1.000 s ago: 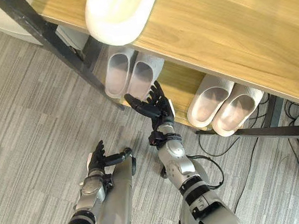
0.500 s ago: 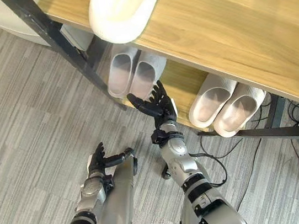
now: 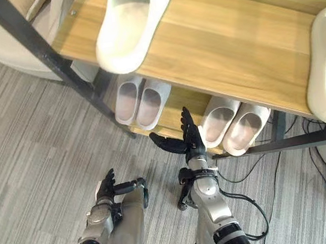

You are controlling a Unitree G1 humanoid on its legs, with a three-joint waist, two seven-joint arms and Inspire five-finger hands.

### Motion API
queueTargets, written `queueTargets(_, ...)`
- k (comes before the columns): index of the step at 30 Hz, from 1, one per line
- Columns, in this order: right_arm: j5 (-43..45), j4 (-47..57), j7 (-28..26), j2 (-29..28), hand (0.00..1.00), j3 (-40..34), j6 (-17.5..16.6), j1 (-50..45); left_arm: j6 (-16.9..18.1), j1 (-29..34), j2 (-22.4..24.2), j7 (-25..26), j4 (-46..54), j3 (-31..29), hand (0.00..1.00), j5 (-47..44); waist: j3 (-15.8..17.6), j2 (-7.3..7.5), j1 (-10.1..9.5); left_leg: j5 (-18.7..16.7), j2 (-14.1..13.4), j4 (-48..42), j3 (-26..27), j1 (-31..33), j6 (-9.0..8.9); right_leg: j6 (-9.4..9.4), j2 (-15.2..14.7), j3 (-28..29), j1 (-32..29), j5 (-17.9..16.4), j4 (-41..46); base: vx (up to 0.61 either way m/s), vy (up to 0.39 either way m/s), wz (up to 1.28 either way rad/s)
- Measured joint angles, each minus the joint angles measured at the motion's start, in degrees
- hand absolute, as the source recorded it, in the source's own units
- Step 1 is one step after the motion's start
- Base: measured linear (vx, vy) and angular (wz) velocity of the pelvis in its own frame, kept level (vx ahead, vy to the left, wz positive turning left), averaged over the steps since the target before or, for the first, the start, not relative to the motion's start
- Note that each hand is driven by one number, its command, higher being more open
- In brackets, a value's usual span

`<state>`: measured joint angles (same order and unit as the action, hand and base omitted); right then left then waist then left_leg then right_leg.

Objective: Organize the slippers on the shoe rack

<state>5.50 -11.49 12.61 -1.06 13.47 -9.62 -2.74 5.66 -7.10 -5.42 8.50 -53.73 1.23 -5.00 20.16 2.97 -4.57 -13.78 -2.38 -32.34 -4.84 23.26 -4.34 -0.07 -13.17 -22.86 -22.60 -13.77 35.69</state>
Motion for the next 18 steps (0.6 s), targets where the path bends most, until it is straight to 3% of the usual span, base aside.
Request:
queueTargets(4,-4.5,-0.8,-2.2,3.1,1.00,0.8,0.6,-2.0,-0.1,1.2,-0.4,-0.6,-2.0,2.9,1.00,0.1,-2.4,0.08,1.26,3.6,-0.4,9.4,2.0,-6.6,0.24,0.74,2.1,1.1,4.9,4.3,-9.1,0.10,0.046,-0.24)
queueTargets(11,-8.3,-10.7,-7.1,7.3,1.00,1.0,1.2,-3.7,-0.2,4.4,-0.3,-2.2,-4.0,5.2,1.00,3.1,-6.6,-1.60,2.23,8.4,-1.3,22.3,5.9,-16.3,0.59,1.86,6.1,4.0,13.4,12.3,-25.0,0.06,0.035,-0.29)
queueTargets(13,-8.3,-14.7,-8.6,7.8,1.00,0.2,2.3,-5.1,-0.2,5.7,-0.3,-2.9,-4.0,5.4,1.00,4.8,-8.0,-2.68,2.29,9.4,-1.2,25.1,6.8,-18.5,0.77,2.04,6.8,4.6,15.7,14.4,-29.1,0.03,0.014,-0.17)
queueTargets(18,-9.0,-19.7,-9.6,8.5,1.00,-1.1,4.0,-6.2,-0.2,7.0,-0.6,-3.7,-5.2,6.4,1.00,5.9,-9.4,-3.79,2.55,9.7,-1.1,27.0,7.7,-21.7,0.93,2.18,7.9,5.6,19.4,16.9,-33.9,0.00,0.011,-0.13)
